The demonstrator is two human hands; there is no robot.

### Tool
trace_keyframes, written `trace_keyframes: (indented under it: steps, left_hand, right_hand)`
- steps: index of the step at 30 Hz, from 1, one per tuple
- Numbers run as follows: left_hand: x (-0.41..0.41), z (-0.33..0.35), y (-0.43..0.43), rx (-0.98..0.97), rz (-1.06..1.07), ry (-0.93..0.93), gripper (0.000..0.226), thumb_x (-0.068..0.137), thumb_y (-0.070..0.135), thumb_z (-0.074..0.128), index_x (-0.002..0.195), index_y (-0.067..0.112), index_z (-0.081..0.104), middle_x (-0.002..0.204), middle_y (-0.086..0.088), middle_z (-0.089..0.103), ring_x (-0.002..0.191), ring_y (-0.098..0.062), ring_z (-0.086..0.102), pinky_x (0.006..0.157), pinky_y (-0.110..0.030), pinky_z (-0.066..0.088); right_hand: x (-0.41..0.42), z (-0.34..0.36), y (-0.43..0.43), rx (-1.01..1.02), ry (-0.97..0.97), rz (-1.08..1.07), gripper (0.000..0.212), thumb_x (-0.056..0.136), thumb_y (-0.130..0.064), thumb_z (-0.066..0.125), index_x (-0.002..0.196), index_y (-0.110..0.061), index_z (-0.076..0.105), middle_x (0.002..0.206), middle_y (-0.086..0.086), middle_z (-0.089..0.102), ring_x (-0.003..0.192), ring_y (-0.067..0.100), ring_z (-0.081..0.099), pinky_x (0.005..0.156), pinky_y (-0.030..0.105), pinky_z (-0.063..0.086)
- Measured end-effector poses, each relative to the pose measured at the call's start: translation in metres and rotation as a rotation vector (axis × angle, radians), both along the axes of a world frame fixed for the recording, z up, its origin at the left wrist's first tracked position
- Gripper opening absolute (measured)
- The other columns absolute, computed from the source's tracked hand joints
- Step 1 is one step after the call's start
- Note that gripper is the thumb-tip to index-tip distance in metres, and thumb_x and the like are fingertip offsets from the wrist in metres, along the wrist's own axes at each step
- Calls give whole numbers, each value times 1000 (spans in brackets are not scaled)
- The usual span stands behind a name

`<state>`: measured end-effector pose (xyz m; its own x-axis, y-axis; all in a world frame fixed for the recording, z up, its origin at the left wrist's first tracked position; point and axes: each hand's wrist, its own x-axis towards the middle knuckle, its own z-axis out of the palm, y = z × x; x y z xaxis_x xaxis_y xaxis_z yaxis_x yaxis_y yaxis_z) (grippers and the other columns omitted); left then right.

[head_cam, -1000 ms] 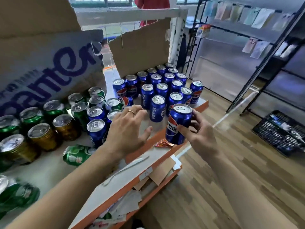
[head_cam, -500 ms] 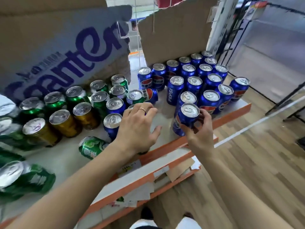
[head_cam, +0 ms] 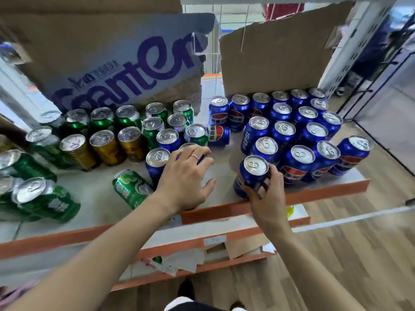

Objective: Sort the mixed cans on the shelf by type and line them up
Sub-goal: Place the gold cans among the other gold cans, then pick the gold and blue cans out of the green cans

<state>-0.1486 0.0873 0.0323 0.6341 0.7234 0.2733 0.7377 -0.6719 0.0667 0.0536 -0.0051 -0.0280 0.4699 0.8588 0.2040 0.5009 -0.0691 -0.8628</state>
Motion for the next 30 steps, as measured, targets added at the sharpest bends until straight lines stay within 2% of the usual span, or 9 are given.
trace_keyframes:
  steps: [2,7,10,12,16,20,26,30]
  left_hand:
    - [0,0,-3,13,5,-1,48,82,51,55,112,17,69,132,-2,59,126,-25,50,100,-44,42]
    - [-2,4,-18,60,98,-90,48,84,51,54,113,14,68,133,-5,59,126,-27,51,101,-43,38]
    - [-5,6,-35,100,151,-145,47,86,48,57,116,14,66,137,-4,56,128,-26,49,105,-43,35]
    - [-8,7,-49,114,207,-177,45,86,46,58,116,14,67,137,-4,56,127,-26,48,106,-43,34]
    - [-18,7,-76,61,344,-200,45,86,46,53,117,16,65,139,-4,54,129,-26,45,107,-44,33]
    - [-35,9,-93,27,463,-178,51,86,49,50,124,17,62,141,-3,51,131,-24,42,105,-40,33]
    - [-65,14,-99,37,556,-186,49,88,50,48,121,17,61,139,-1,51,128,-22,43,101,-43,38]
    - [-85,13,-92,14,573,-201,51,88,52,46,121,16,61,139,-1,51,128,-22,44,102,-45,39]
  right_hand:
    - [2,4,-4,-26,-39,12,79,81,-2,76,146,-18,34,141,1,42,134,16,39,108,30,38]
    - [12,15,-19,6,-125,47,87,81,-22,79,150,-14,27,149,9,34,139,19,31,111,27,26]
    - [19,29,-23,174,-254,142,73,86,-31,72,145,-6,37,146,13,38,137,23,35,113,22,28]
    - [21,40,-20,235,-327,222,64,88,-38,62,139,-5,45,147,13,39,139,23,35,114,26,30]
    - [15,58,-12,270,-412,389,57,89,-32,63,136,-4,50,150,13,37,140,27,33,114,38,33]
    - [-1,73,2,160,-414,518,64,91,-34,64,145,-11,40,156,7,31,143,23,27,115,47,32]
    - [-26,85,16,103,-457,584,65,92,-37,62,148,-15,37,157,2,30,144,18,25,114,37,28]
    - [-44,89,24,112,-474,620,62,94,-42,58,147,-17,38,157,-1,31,144,16,24,115,38,29]
